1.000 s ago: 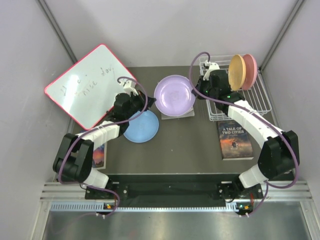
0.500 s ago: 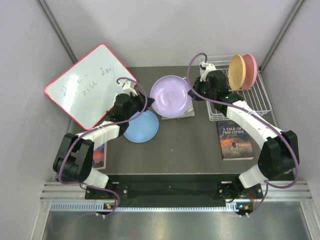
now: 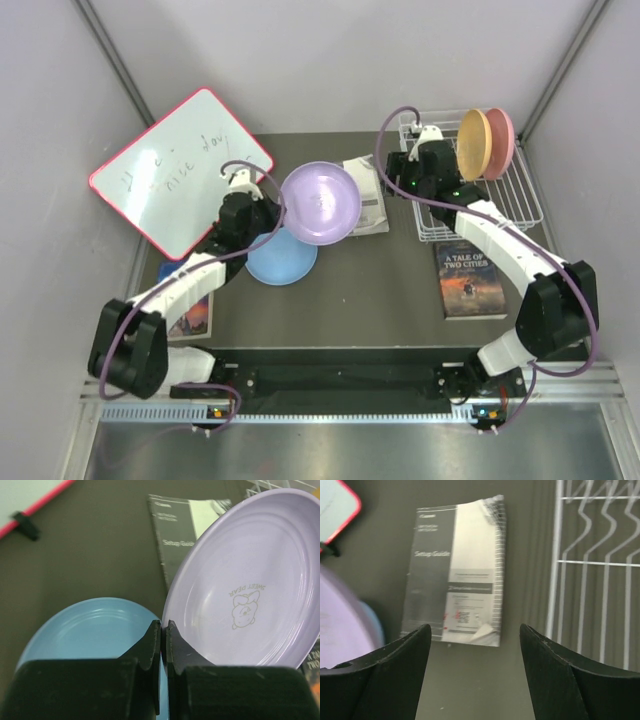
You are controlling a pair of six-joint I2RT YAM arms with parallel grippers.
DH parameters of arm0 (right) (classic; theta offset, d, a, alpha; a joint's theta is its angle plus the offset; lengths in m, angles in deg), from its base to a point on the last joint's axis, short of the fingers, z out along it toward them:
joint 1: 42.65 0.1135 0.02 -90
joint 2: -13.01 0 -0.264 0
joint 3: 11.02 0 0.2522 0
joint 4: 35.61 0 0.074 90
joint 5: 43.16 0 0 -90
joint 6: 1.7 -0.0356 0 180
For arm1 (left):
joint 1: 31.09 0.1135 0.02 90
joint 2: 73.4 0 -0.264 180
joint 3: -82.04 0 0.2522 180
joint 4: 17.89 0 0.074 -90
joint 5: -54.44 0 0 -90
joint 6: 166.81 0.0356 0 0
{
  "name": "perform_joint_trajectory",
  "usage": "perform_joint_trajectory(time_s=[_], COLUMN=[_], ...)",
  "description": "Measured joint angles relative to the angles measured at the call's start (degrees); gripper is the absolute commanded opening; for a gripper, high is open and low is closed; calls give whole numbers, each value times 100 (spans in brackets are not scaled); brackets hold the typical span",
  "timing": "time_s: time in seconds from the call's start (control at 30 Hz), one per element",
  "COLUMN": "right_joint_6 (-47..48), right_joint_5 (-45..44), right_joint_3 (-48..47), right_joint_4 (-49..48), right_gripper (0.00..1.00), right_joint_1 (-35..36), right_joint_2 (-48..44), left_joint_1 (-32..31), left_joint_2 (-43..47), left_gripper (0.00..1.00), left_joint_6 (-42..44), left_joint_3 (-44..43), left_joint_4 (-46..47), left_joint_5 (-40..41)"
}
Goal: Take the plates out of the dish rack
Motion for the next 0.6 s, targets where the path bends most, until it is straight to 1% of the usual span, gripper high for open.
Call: perform_joint_trajectory(time_s=[0.13,0.3,0.47,0.6], right_joint_6=[210,369,461,503], right_joint_5=[-372,-538,-557,-555], right_joint_3=[-11,-129,-356,-494], right_joint_4=[138,280,352,361], right_gripper=[72,72,72,72], right_joint_1=[-223,-752,-1307,-1572], right_joint_2=[0,0,0,-7], left_joint_1=[72,76,76,76], left_joint_2=[673,1272,1432,1429], left_gripper=[0,0,0,0], left_joint_6=[107,118,92,46], left_joint_3=[76,337,728,920], left_joint_4=[-592,-1314,-1917,-2184], left_joint_5=[636,1346,1880,2155])
